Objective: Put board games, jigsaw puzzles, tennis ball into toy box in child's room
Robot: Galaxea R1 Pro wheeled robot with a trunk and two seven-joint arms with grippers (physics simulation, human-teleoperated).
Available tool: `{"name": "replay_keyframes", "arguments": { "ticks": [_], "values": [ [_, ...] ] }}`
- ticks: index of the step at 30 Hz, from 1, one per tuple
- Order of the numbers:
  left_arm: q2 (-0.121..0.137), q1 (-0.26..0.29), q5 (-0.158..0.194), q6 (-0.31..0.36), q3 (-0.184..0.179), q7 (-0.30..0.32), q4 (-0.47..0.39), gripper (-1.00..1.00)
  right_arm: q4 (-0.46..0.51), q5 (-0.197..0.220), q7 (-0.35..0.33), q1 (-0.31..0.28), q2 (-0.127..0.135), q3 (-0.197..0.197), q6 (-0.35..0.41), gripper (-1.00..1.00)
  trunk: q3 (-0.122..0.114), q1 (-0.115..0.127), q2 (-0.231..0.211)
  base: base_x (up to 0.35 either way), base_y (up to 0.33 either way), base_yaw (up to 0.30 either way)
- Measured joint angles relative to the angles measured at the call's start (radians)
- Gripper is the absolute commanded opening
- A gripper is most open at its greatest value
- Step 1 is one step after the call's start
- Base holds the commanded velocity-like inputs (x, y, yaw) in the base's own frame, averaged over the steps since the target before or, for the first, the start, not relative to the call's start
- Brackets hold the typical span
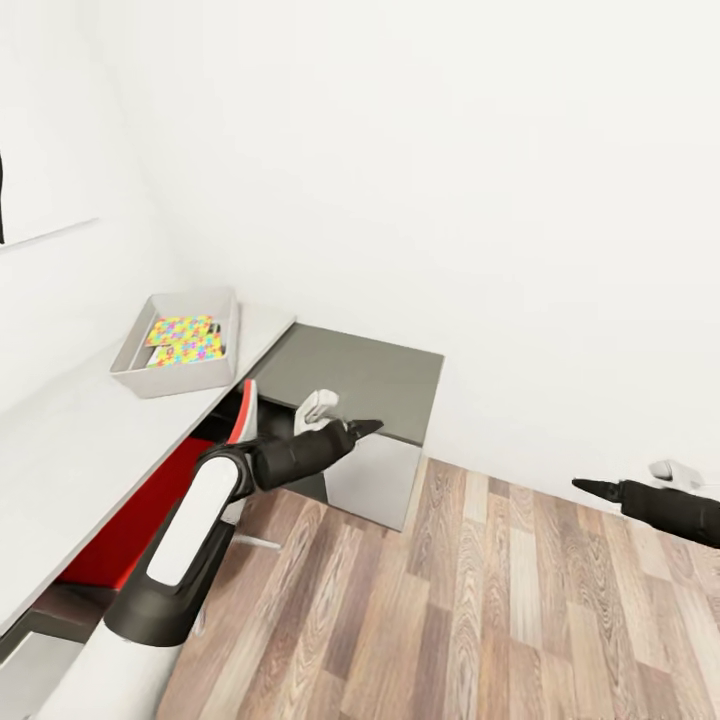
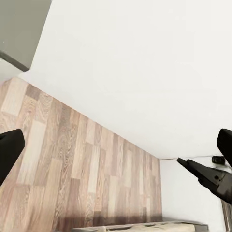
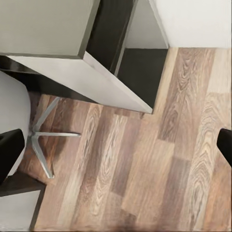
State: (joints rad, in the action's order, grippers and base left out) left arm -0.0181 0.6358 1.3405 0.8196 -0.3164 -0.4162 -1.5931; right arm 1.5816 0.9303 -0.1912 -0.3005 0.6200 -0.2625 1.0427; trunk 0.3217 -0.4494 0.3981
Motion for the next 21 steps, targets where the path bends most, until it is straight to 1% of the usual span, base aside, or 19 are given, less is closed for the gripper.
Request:
{"name": "replay_keyframes", "arguments": {
  "ticks": [3, 4, 7, 12, 21],
  "values": [
    [0.010, -0.029, -0.012, -0.001, 0.036, 0.006, 0.001, 1.00, -0.030, 0.001, 0.073, -0.005, -0.022, 0.059, 0.000, 1.00, -0.005, 0.000, 0.000, 0.000, 0.000, -0.147],
    [0.012, -0.039, -0.017, -0.001, 0.048, 0.012, 0.002, 1.00, -0.061, 0.000, 0.104, -0.018, -0.041, 0.082, 0.000, 1.00, -0.006, 0.000, 0.000, 0.000, 0.000, -0.147],
    [0.013, -0.049, -0.022, -0.002, 0.059, 0.018, 0.005, 1.00, -0.102, -0.003, 0.131, -0.043, -0.062, 0.106, 0.000, 1.00, -0.011, 0.000, 0.000, -0.003, 0.000, -0.147],
    [0.013, -0.055, -0.024, -0.003, 0.068, 0.021, 0.014, 1.00, -0.135, -0.006, 0.152, -0.064, -0.078, 0.125, 0.000, 1.00, -0.019, 0.000, 0.000, -0.115, 0.013, -0.147],
    [0.012, -0.052, -0.025, -0.003, 0.065, 0.023, 0.017, 1.00, -0.147, -0.007, 0.161, -0.071, -0.084, 0.131, 0.000, 1.00, -0.033, 0.000, 0.000, -0.273, 0.028, -0.140]
  ]
}}
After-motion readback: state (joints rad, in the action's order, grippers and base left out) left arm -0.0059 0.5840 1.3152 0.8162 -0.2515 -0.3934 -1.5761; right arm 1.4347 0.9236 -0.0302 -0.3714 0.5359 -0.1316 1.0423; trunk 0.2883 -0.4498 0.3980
